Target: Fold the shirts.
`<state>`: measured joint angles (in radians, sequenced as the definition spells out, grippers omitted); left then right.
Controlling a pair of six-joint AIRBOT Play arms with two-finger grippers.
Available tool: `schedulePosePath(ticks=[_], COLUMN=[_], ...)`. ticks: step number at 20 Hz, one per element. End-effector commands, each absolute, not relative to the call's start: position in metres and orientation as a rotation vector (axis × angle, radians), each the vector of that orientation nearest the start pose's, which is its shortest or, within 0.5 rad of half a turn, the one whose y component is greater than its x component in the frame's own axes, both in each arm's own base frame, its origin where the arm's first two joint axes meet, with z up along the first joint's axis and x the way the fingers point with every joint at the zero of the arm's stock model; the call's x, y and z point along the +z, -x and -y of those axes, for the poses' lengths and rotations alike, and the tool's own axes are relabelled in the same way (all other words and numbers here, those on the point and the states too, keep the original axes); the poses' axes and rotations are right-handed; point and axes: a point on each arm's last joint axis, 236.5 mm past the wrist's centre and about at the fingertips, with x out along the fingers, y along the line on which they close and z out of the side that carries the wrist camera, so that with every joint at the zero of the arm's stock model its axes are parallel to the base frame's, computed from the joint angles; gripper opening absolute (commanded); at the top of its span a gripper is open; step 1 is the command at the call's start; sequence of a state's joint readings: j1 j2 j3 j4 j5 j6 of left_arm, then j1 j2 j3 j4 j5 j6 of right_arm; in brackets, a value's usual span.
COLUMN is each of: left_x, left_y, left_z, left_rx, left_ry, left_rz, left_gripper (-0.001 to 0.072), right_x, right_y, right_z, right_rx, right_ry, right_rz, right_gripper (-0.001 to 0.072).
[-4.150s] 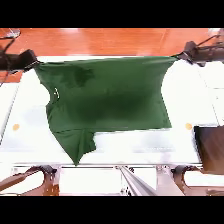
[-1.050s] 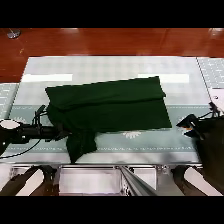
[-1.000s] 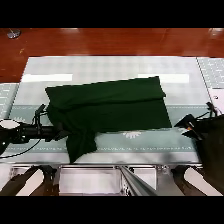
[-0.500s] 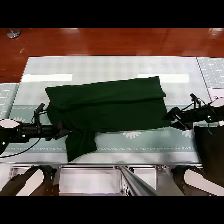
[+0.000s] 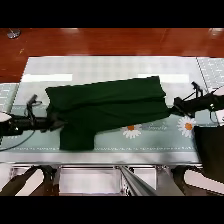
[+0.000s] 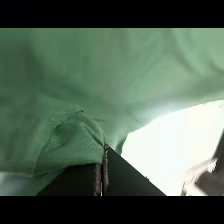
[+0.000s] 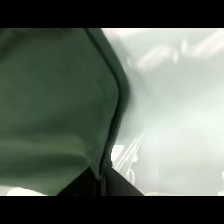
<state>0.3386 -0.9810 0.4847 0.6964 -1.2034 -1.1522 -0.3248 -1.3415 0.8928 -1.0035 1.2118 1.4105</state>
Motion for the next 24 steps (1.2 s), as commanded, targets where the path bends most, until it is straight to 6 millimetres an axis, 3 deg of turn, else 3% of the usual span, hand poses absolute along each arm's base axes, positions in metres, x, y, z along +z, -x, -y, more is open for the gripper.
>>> schedulePosePath(ticks=[1,3,6,9,14,16,20,21,22,23,24], left_x=[-0.008,-0.001,-0.008,-0.012,-0.003,-0.009,-0.037,-0.038,-0.037,-0.035,-0.034], left_y=[-0.302,-0.331,-0.368,-0.409,-0.471,-0.48,-0.477,-0.477,-0.474,-0.467,-0.457], left_z=[0.066,0.063,0.062,0.057,0.053,0.051,0.054,0.055,0.057,0.054,0.039], left_rx=[-0.31,-0.303,-0.294,-0.279,-0.29,-0.284,-0.282,-0.281,-0.294,-0.311,-0.306], left_ry=[0.829,0.835,0.851,0.884,0.853,0.867,0.881,0.88,0.878,0.853,0.803], left_rz=[-1.163,-1.12,-1.146,-1.16,-1.098,-1.109,-1.169,-1.173,-1.187,-1.217,-1.264], left_gripper=[0.0025,0.0025,0.0025,0.0025,0.0025,0.0025,0.0028,0.0117,0.0502,0.0696,0.0698], right_x=[-0.027,-0.011,-0.002,-0.015,-0.033,-0.037,-0.053,-0.055,-0.054,-0.05,-0.044], right_y=[-0.354,-0.383,-0.431,-0.46,-0.487,-0.499,-0.507,-0.509,-0.51,-0.512,-0.513], right_z=[-0.009,-0.021,-0.032,-0.037,-0.045,-0.047,-0.051,-0.05,-0.047,-0.04,-0.029], right_rx=[0.172,0.216,0.224,0.215,0.246,0.242,0.238,0.232,0.229,0.224,0.217], right_ry=[-0.643,-0.614,-0.635,-0.664,-0.667,-0.671,-0.726,-0.729,-0.725,-0.717,-0.716], right_rz=[-1.372,-1.289,-1.19,-1.206,-1.253,-1.247,-1.265,-1.261,-1.255,-1.249,-1.244], right_gripper=[0.0019,0.002,0.002,0.002,0.002,0.002,0.0034,0.0239,0.0524,0.0589,0.0589])
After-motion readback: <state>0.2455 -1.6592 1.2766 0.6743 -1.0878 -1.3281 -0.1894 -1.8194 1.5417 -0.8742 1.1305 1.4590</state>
